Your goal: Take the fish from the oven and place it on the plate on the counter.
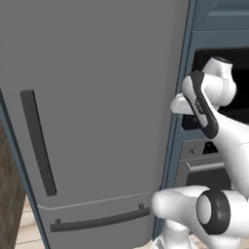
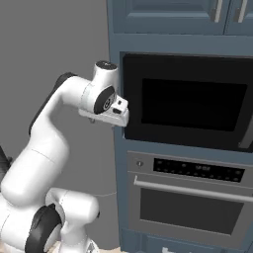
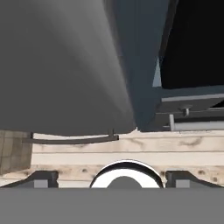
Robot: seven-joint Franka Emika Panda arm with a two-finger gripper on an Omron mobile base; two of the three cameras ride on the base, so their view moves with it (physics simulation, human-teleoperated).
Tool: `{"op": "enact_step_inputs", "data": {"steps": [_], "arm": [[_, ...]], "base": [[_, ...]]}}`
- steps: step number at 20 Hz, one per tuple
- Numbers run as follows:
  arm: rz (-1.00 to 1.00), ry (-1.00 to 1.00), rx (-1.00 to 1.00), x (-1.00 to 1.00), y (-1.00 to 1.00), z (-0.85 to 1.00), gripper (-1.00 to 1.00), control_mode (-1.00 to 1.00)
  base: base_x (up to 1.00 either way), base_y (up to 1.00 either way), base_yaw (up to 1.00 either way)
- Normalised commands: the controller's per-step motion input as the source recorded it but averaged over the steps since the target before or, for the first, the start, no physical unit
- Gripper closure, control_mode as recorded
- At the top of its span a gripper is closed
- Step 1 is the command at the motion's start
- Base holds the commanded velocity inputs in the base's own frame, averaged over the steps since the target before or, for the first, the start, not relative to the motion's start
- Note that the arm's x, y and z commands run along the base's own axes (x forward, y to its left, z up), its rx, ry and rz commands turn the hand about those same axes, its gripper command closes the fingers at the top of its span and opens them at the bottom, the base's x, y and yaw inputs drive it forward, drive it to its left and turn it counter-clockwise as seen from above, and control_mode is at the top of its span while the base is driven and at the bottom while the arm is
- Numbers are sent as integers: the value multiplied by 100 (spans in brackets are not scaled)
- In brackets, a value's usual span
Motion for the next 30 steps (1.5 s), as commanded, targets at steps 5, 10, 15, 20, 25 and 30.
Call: {"op": "enact_step_inputs", "data": {"steps": [5, 10, 15, 20, 25, 30], "arm": [[-14, -7, 35, -61, -83, -1, -100, -100], [-27, -8, 35, -60, -95, -27, -100, -100], [-34, -4, 23, -37, -42, -45, -100, -100], [-31, -11, 13, -18, 0, -27, -100, -100], [-38, -2, 14, -1, -14, -54, -100, -100], [-36, 21, 11, 26, -33, -65, -100, -100]], "base": [[0, 0, 0], [0, 0, 0], [0, 0, 0], [0, 0, 0], [0, 0, 0], [0, 0, 0]]}}
